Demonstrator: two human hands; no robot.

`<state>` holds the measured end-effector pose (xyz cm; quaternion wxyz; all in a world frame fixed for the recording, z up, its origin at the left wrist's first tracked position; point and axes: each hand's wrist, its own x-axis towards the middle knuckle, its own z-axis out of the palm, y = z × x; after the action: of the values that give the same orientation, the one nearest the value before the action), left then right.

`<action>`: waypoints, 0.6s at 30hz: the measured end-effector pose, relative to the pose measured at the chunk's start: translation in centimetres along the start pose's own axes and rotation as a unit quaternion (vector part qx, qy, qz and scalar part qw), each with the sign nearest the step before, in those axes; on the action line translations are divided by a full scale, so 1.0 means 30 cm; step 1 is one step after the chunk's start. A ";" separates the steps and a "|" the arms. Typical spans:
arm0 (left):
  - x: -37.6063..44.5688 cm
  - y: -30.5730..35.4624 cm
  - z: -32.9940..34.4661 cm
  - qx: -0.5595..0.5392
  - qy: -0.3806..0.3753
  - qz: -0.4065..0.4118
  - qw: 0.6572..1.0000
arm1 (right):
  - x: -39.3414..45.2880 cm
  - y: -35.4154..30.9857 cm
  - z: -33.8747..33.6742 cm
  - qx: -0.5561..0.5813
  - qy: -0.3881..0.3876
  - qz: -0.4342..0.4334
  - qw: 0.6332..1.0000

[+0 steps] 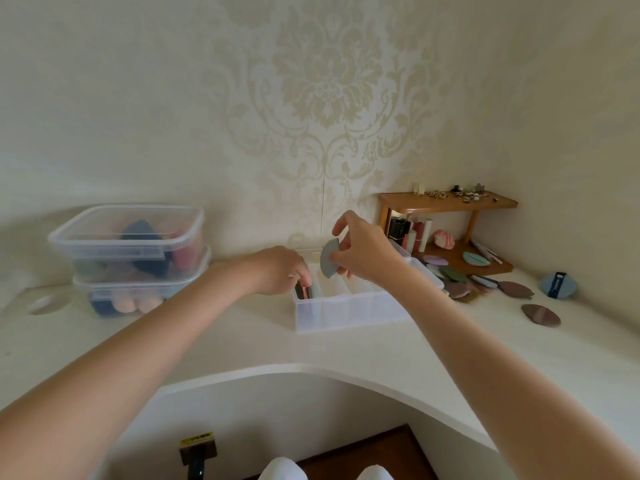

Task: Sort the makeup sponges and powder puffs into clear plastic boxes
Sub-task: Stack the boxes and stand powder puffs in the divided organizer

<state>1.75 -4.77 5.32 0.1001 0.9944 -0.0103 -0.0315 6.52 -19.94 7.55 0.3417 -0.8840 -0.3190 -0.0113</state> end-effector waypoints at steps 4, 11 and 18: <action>-0.019 -0.033 0.014 0.001 0.028 0.019 0.999 | 0.006 -0.001 0.090 0.014 0.031 -0.003 0.999; -0.023 -0.037 0.021 -0.012 0.051 0.046 0.998 | 0.001 0.008 0.137 0.002 0.035 -0.040 0.999; -0.021 -0.047 0.028 -0.009 0.047 0.067 0.997 | 0.003 0.015 0.144 -0.007 0.018 -0.048 0.999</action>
<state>1.08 -3.53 4.27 0.1111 0.9910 -0.0720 0.0216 6.00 -17.50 3.98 0.3404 -0.8694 -0.3553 -0.0456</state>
